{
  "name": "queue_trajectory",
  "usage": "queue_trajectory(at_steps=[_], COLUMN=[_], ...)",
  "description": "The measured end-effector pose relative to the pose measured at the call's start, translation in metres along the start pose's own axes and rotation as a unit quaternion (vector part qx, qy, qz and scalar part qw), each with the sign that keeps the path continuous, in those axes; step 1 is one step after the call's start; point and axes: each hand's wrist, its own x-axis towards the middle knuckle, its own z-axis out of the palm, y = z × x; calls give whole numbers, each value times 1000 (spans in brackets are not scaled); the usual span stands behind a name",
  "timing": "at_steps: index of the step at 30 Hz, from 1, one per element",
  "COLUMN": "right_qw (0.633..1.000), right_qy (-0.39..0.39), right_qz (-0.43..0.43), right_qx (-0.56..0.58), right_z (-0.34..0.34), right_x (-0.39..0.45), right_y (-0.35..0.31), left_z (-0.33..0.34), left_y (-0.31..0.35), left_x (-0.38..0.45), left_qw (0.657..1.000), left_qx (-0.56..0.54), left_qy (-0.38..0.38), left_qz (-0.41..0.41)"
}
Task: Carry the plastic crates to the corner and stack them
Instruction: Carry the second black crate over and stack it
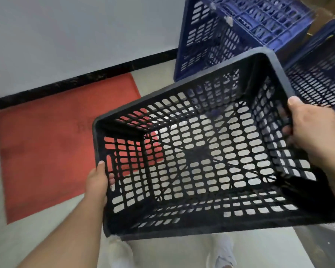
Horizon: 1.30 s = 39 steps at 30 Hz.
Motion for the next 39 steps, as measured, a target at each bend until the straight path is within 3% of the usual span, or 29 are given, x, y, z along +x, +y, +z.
queue_trajectory(at_steps=[4,11,19,28,33,39], right_qw=[977,961,944,949,952,947], right_qy=[-4,-87,-178,-195,-182,-171], right_qz=[126,94,92,79,77,88], right_qx=[175,243,262,234,233,257], right_z=[33,89,193,299,322,317], right_x=[-15,-7,56,86,94,63], right_y=[-76,-210,-310,-362,-377,-357], left_z=[-72,-187,-239,-244,-251,-268], left_y=[23,82,135,131,114,94], left_x=[37,101,188,295,334,324], left_qw=[999,989,980,983,988,998], left_qx=[-25,-34,-72,-74,-48,-16], left_qy=[41,141,186,168,144,67], left_qz=[5,32,22,15,-3,-13])
